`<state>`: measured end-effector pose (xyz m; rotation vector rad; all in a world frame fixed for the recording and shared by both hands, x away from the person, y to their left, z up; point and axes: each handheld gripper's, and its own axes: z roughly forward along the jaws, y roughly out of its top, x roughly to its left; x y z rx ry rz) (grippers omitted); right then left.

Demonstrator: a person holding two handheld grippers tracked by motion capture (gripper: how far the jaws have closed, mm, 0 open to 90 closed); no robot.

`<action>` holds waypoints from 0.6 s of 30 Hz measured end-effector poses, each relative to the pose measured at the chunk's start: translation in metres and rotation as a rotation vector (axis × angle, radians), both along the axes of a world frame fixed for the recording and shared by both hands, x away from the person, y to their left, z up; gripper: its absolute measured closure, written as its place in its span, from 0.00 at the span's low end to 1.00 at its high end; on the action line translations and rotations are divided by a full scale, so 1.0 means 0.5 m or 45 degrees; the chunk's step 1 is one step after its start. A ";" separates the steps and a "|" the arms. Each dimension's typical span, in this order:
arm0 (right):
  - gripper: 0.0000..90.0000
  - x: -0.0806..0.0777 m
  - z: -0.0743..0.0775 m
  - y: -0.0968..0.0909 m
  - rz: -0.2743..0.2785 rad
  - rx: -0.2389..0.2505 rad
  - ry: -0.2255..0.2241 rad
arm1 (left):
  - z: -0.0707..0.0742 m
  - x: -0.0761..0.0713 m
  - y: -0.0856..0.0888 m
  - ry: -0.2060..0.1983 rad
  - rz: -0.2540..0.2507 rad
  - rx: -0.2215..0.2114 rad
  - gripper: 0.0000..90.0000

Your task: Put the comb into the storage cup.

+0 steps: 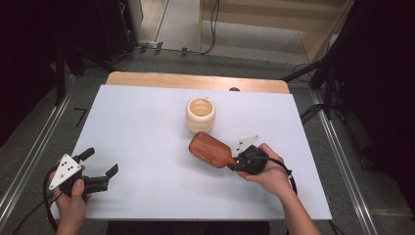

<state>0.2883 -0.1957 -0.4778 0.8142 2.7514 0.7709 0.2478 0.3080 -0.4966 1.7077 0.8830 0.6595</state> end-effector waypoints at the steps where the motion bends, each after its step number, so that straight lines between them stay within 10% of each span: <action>1: 0.78 -0.002 0.001 -0.001 -0.003 0.015 -0.004 | 0.000 0.000 0.000 0.001 0.000 0.001 0.00; 18: 0.78 -0.027 0.009 -0.007 -0.062 0.255 -0.104 | 0.015 -0.006 -0.003 -0.029 0.018 -0.011 0.00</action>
